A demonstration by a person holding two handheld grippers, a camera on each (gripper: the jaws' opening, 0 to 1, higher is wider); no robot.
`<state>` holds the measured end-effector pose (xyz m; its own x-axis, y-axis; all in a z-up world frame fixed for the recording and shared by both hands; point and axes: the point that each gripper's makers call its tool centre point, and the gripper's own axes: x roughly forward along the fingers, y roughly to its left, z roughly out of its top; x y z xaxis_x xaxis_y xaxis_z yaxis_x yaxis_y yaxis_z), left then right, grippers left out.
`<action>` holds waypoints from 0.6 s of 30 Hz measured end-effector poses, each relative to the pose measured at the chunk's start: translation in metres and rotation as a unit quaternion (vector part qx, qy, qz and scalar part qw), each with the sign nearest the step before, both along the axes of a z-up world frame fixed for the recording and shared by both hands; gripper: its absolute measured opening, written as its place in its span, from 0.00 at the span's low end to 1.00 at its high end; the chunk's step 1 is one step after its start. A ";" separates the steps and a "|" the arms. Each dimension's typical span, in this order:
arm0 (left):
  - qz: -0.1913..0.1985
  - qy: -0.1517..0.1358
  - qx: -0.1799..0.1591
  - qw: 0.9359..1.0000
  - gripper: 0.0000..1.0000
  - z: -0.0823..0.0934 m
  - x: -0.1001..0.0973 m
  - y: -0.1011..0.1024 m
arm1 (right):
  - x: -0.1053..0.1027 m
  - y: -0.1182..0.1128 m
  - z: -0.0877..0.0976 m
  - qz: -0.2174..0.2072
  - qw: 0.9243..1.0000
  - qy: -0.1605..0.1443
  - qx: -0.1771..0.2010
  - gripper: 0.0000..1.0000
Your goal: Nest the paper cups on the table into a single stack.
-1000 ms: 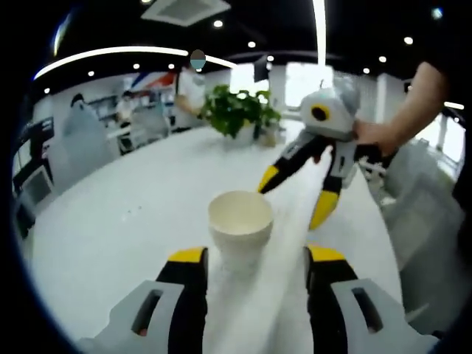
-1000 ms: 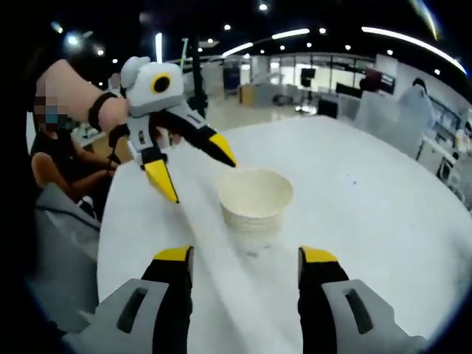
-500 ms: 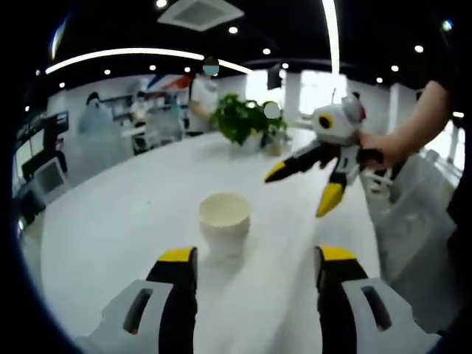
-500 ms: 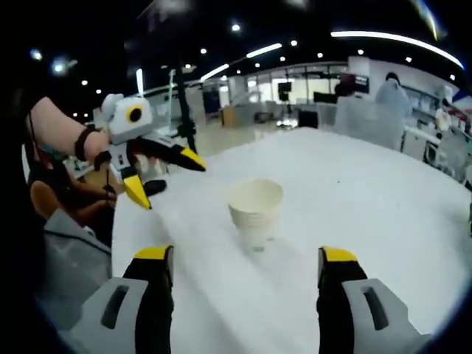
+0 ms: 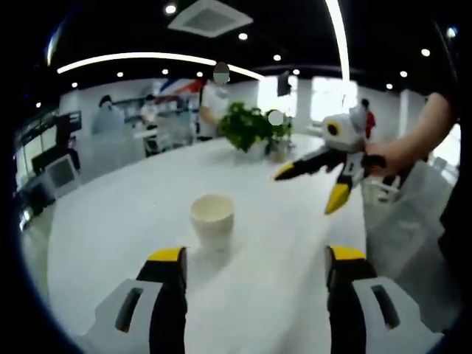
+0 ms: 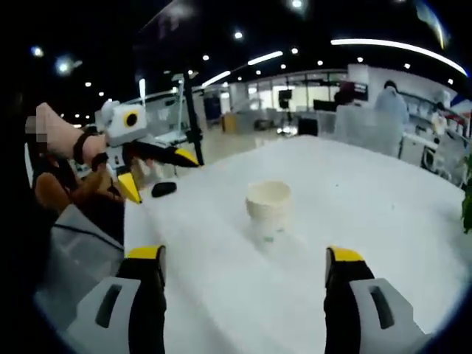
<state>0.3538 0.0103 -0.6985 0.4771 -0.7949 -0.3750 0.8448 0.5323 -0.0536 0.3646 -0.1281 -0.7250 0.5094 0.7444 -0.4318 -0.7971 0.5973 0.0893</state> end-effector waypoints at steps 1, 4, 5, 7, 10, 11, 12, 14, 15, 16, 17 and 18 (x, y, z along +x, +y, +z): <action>0.006 0.001 -0.006 1.000 0.83 0.002 -0.003 0.001 | -0.002 -0.001 0.001 0.001 1.000 -0.002 0.003 0.91; 0.013 0.009 -0.011 1.000 0.92 0.002 -0.010 0.004 | -0.007 -0.002 0.004 0.001 1.000 -0.005 0.011 0.99; 0.017 0.010 -0.011 1.000 0.94 0.003 -0.014 0.006 | -0.009 -0.002 0.004 0.002 1.000 -0.004 0.011 1.00; 0.028 0.008 -0.012 1.000 0.99 0.003 -0.019 0.011 | -0.013 -0.003 0.005 0.006 1.000 -0.016 0.006 1.00; 0.036 0.018 -0.006 0.999 0.99 -0.001 -0.025 0.019 | -0.017 -0.004 0.003 0.012 1.000 -0.021 -0.001 1.00; 0.038 0.018 -0.007 0.999 0.99 -0.001 -0.027 0.020 | -0.019 -0.004 0.003 0.013 1.000 -0.020 0.000 1.00; 0.039 0.018 -0.012 0.999 0.99 0.001 -0.030 0.021 | -0.021 -0.003 0.002 0.015 1.000 -0.018 0.002 1.00; 0.043 0.019 -0.012 0.999 0.99 0.002 -0.035 0.023 | -0.024 -0.002 0.001 0.019 1.000 -0.018 -0.001 1.00; 0.044 0.018 -0.008 0.999 0.99 0.001 -0.036 0.025 | -0.025 -0.002 0.001 0.020 1.000 -0.019 0.000 1.00; 0.046 0.017 -0.005 0.999 0.99 0.000 -0.038 0.027 | -0.026 -0.001 0.002 0.020 1.000 -0.020 0.001 1.00; 0.046 0.019 -0.005 0.999 0.99 0.000 -0.038 0.028 | -0.026 -0.001 0.002 0.019 1.000 -0.021 0.001 1.00; 0.049 0.021 -0.004 0.999 0.99 0.000 -0.039 0.029 | -0.026 -0.001 0.003 0.017 1.000 -0.022 0.003 1.00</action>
